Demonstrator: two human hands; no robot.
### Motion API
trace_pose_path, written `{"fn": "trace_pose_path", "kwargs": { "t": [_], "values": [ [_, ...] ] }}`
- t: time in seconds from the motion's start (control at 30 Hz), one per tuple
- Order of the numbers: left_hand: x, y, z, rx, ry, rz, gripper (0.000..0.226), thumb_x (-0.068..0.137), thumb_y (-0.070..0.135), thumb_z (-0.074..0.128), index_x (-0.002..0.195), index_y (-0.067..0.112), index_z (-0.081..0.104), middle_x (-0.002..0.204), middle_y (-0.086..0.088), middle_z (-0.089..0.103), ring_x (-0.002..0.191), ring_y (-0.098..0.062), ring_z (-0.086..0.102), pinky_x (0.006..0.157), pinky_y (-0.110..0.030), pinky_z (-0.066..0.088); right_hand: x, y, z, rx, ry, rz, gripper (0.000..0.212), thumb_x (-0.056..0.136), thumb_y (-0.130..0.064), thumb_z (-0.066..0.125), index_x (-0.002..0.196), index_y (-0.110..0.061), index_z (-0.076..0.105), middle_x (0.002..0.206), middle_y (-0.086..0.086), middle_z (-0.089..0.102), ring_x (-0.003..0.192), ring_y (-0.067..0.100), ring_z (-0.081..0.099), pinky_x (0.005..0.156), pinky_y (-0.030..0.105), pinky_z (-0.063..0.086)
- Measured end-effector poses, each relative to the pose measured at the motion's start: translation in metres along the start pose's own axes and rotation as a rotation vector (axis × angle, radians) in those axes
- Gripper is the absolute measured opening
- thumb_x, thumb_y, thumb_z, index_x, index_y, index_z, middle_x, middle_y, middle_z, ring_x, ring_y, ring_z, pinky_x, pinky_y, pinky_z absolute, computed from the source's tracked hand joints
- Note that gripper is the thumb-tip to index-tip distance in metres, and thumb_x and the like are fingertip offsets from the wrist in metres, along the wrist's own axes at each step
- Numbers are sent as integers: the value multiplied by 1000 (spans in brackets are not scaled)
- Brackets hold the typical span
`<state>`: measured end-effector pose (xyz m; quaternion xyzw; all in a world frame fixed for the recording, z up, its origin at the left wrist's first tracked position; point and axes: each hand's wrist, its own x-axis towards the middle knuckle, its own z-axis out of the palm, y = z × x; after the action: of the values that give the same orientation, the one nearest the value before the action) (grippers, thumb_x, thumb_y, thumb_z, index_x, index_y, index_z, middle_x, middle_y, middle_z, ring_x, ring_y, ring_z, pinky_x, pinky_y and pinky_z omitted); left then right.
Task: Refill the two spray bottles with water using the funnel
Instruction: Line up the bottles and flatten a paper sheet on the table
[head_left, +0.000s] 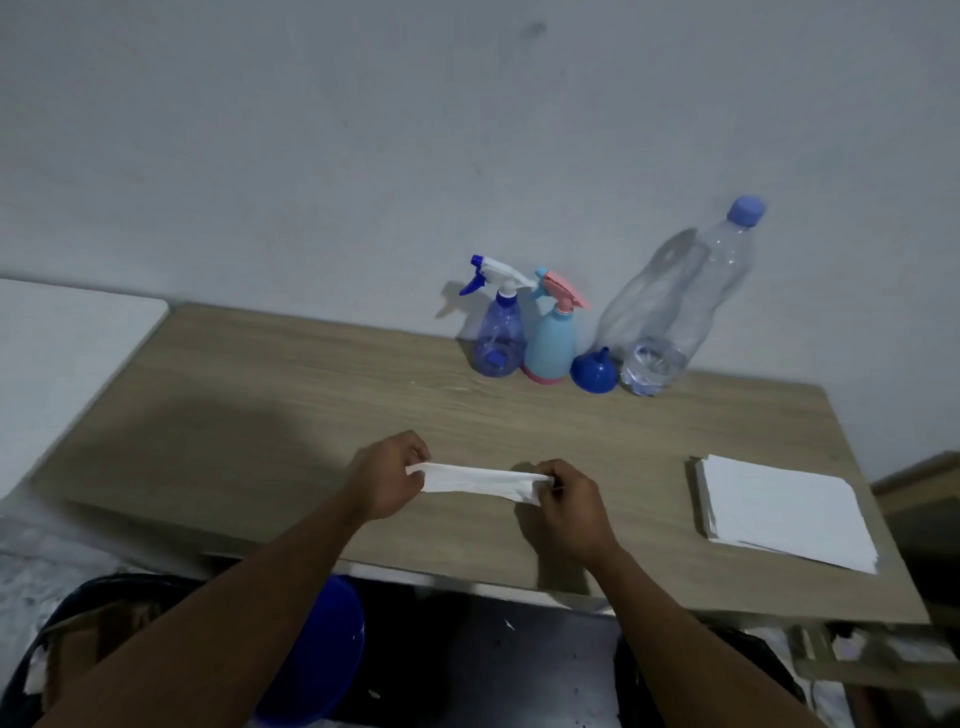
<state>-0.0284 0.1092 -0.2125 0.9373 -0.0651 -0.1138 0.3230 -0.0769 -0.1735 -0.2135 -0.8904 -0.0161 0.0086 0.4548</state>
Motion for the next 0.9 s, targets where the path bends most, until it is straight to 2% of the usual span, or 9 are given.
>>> {"fn": "trace_pose_path", "kwargs": {
  "t": [0.1,0.23,0.37,0.43,0.53,0.63,0.7,0.8,0.9],
  "values": [
    [-13,37,23,-135,79,-47,20,73,20,74,75,28,56,70,4,67,62,-16,61,63,-31,50,-21,27,-33,86,132,101,19,90,-4,64,92,-20,55,78,-10,61,66,4,56,65,21,45],
    [-36,99,70,-248,162,-86,14,69,25,73,69,35,65,61,7,66,57,-11,61,62,-30,50,-62,66,-90,154,223,156,23,90,-3,63,81,-19,49,73,7,58,65,26,55,64,40,47],
    [-71,166,131,-343,135,-94,21,76,13,74,74,34,72,68,-8,70,55,-17,59,62,-29,49,-123,109,-146,233,271,236,19,91,3,61,77,-9,55,71,9,61,64,18,54,64,34,47],
    [-92,196,163,-378,99,-91,18,73,16,71,79,33,71,69,-8,71,56,-18,60,63,-27,50,-155,130,-170,275,297,278,22,92,5,59,77,-7,49,68,9,53,61,17,48,62,31,44],
    [-125,225,218,-347,-3,-104,27,76,2,70,81,29,70,66,-12,67,53,-16,55,59,-28,48,-213,169,-194,257,285,374,26,96,0,59,73,-6,47,64,11,49,58,16,44,60,29,41],
    [-158,232,270,-273,-68,-171,36,71,1,76,62,33,65,56,3,66,46,0,56,64,-31,54,-273,214,-199,236,283,511,21,95,-8,64,75,-14,66,66,4,67,64,24,64,63,37,55],
    [-174,234,300,-256,-130,-228,33,69,4,77,59,33,65,51,8,64,46,3,58,66,-31,56,-306,236,-198,263,251,609,17,92,-1,65,83,-14,71,72,5,70,62,24,65,59,30,56],
    [-195,248,340,-295,-237,-360,20,73,2,75,85,18,73,70,-4,69,50,-8,58,64,-31,58,-345,264,-196,238,141,760,20,87,6,61,100,-6,71,73,14,68,51,19,52,48,26,41],
    [-204,266,375,-332,-352,-420,37,78,0,69,113,10,68,86,-11,69,59,-13,60,60,-22,54,-364,280,-197,191,132,817,23,91,2,56,110,-5,67,72,13,60,50,13,44,45,15,32]
  ]
}}
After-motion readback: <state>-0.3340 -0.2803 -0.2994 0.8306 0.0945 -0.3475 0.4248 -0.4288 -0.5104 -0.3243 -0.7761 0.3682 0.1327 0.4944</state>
